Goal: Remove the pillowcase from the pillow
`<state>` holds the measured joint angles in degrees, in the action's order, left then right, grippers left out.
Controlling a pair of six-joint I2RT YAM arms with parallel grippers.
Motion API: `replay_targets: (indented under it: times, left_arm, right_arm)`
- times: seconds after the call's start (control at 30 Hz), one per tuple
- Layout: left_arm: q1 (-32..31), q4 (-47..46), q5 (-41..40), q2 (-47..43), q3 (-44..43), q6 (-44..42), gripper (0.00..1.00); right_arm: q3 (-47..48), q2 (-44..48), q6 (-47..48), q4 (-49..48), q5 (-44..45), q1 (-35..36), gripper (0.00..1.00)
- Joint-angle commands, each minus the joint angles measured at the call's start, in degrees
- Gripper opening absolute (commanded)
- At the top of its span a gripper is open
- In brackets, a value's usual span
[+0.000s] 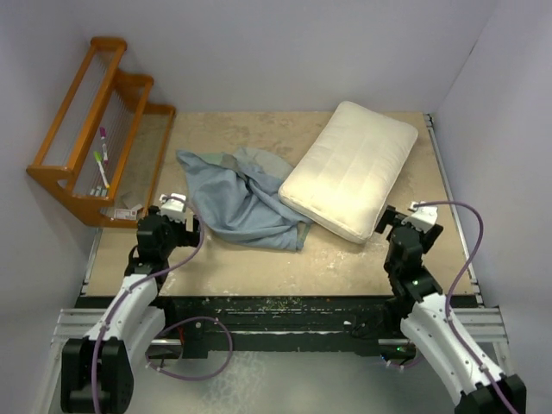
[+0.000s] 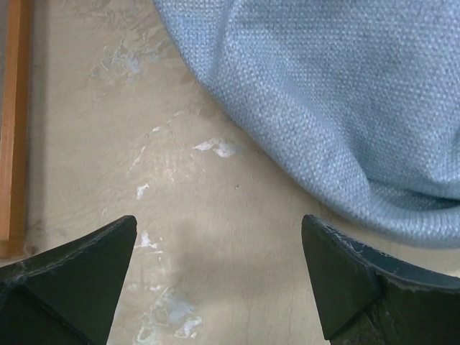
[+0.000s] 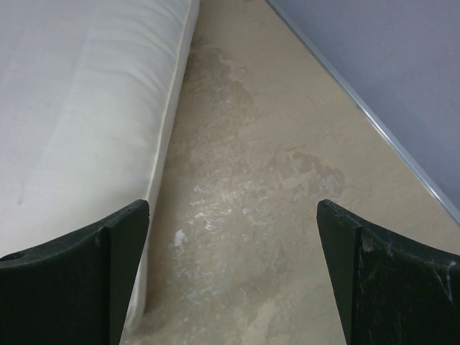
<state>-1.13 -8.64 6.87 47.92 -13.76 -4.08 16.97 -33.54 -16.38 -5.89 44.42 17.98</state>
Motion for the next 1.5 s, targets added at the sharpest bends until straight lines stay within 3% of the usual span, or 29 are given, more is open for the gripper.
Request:
replay_targets:
  times: [0.0, 0.1, 0.23, 0.27, 0.33, 0.37, 0.47, 0.57, 0.8, 0.97, 1.2, 1.33, 1.47]
  left_arm:
    - [0.2, -6.1, 0.9, -6.8, 3.3, -0.6, 0.99]
    - [0.2, -5.8, 0.3, -10.9, 5.1, 0.0, 0.99]
    - [0.2, -5.7, -1.2, -16.9, 8.3, 0.6, 0.99]
    - [0.2, -6.0, -1.3, -18.5, 9.3, 0.7, 0.99]
    - [0.2, -6.1, -2.2, -19.8, 10.2, 1.1, 0.99]
    - [0.2, -6.3, -2.7, -19.9, 10.3, 1.3, 0.99]
    - [0.2, -6.2, -4.9, -19.5, 10.1, 2.1, 0.99]
    - [0.2, -6.4, -5.2, -19.3, 10.2, 2.0, 0.99]
    - [0.2, -6.2, -5.2, -19.5, 10.2, 2.0, 0.99]
    - [0.2, -6.1, -5.2, -19.7, 10.2, 2.0, 0.99]
    - [0.2, -6.1, -5.2, -19.7, 10.2, 2.0, 0.99]
    - [0.3, -6.1, -5.2, -19.7, 10.2, 2.0, 0.99]
    - [0.2, -6.1, -5.2, -19.7, 10.2, 2.0, 0.99]
  right_arm:
    - [-3.5, 6.4, 5.6, -8.7, 2.3, 0.0, 1.0]
    - [-5.9, 5.6, 6.0, -13.3, 10.2, 0.0, 1.0]
    - [-5.7, 1.9, 5.7, -15.0, 8.4, 0.0, 1.0]
    - [-6.3, 1.4, 6.8, -15.4, 3.3, 0.0, 1.0]
    - [-6.3, 1.0, 12.7, -15.5, -15.0, -0.1, 1.0]
    - [-7.3, 0.0, 17.2, -19.3, -18.8, 0.0, 1.0]
    - [-8.4, -1.0, 15.1, -20.3, -17.4, 0.0, 1.0]
    - [-11.3, 5.9, 10.1, -19.5, -6.8, 0.0, 1.0]
    - [-17.0, 24.0, 15.7, -15.1, -10.2, 0.0, 1.0]
    - [-15.3, 14.6, 11.5, -18.5, -9.7, 0.0, 1.0]
    - [-16.5, 25.0, 13.6, -12.4, -12.9, 0.0, 1.0]
    - [-16.0, 21.3, 15.7, -14.7, -18.5, 0.0, 1.0]
    - [-15.8, 18.0, 14.7, -17.1, -16.4, 0.0, 1.0]
